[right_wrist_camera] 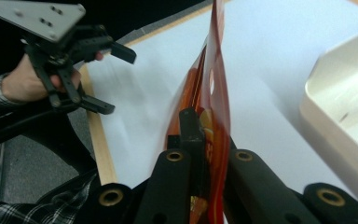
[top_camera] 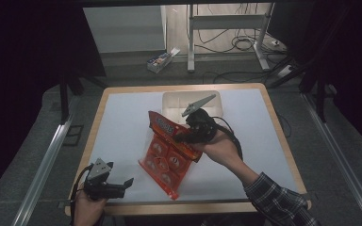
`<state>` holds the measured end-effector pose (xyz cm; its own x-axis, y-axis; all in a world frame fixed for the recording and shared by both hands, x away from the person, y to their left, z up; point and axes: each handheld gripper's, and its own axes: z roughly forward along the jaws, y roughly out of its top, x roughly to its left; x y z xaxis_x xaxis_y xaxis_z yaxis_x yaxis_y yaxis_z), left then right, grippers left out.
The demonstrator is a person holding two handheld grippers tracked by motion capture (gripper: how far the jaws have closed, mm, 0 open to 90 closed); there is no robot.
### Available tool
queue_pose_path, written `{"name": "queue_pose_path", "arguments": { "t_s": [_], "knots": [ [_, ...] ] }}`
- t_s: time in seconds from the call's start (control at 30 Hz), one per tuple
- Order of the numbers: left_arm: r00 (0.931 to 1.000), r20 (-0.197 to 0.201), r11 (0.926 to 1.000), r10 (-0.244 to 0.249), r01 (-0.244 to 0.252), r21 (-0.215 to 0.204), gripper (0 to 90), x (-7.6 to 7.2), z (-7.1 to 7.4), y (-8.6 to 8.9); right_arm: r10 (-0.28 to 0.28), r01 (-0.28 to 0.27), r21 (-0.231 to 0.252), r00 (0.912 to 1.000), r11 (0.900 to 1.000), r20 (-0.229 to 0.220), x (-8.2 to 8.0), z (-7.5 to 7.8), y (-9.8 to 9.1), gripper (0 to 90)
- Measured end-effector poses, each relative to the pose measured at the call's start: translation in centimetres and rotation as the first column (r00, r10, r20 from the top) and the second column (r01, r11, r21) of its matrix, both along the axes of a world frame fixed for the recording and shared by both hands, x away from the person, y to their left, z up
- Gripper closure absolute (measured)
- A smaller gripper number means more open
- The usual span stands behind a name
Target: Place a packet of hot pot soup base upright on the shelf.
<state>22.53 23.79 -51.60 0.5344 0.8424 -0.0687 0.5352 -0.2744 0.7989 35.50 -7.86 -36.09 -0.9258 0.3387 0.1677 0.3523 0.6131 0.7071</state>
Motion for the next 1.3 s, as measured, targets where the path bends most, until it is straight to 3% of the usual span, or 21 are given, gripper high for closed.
{"name": "queue_pose_path", "arguments": {
  "t_s": [0.17, 0.33, 0.93, 1.3],
  "knots": [
    [1.0000, 0.001, 1.0000, -0.004, 0.004, 0.007, 2.0, 0.0, 0.0, -0.1, 0.012, -0.012, -0.013, 0.9989, 0.9998, 0.045, -0.2, 1.9, 0.1, 89.0],
    [1.0000, 0.000, 1.0000, -0.003, 0.003, 0.008, 2.1, 0.0, 0.0, -0.1, 0.002, -0.001, -0.014, 0.9978, 0.9999, 0.067, -0.1, 2.8, -0.3, 89.0],
    [0.9998, -0.001, 0.9997, -0.019, 0.019, 0.013, 2.1, 0.0, -0.1, -0.3, -0.088, 0.088, 0.007, 0.9903, 0.9961, 0.107, 2.8, 5.7, -3.9, 89.0],
    [0.9993, 0.025, 0.9982, -0.027, 0.026, 0.055, 1.4, 0.0, -0.2, -0.6, -0.143, 0.141, 0.030, 0.9808, 0.9896, 0.132, 4.9, 7.8, -5.7, 89.0]
  ]
}}
